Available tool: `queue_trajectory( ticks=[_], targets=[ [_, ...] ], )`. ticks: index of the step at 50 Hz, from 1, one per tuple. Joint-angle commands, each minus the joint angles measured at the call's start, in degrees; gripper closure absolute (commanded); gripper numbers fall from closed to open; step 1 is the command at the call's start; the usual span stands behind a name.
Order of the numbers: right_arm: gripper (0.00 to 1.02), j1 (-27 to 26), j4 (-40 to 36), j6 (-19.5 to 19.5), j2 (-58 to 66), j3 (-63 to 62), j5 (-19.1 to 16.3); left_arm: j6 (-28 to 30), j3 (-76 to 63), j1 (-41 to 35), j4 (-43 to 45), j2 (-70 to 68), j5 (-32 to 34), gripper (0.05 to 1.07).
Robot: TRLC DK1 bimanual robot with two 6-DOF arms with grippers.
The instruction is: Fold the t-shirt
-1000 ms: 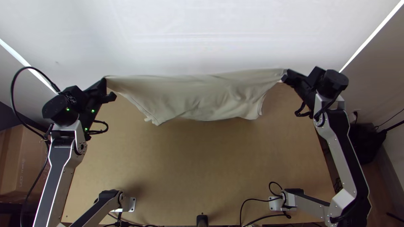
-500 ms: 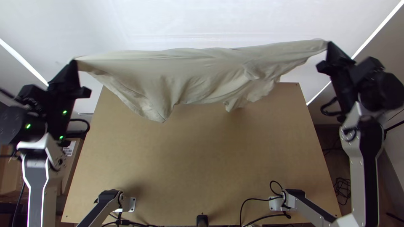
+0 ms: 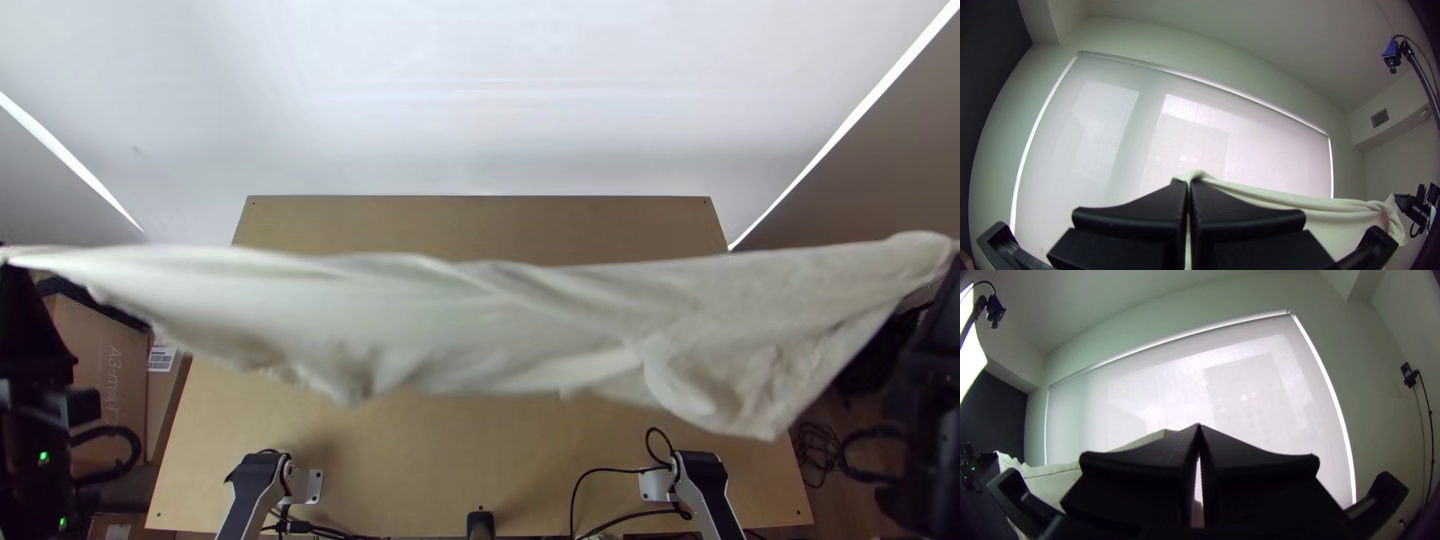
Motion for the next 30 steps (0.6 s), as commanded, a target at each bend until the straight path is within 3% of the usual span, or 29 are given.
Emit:
queue_trajectory(
  ticks=[1,13,30],
  targets=[
    [1.0,0.09,-2.41,-0.3,-2.73,-0.48,1.47,-0.64,0.71,0.65,-3.73,-2.41,-1.27,1.05],
    [1.0,1.67,-9.44,2.24,-5.72,-11.03,1.38,-5.48,-4.13,-0.14,-15.42,-3.99,0.4,1.05],
    [1.0,7.03,-8.74,1.01,-13.01,-39.77,1.29,-5.48,-31.46,-1.2,-22.71,-13.31,4.09,1.05]
  ],
)
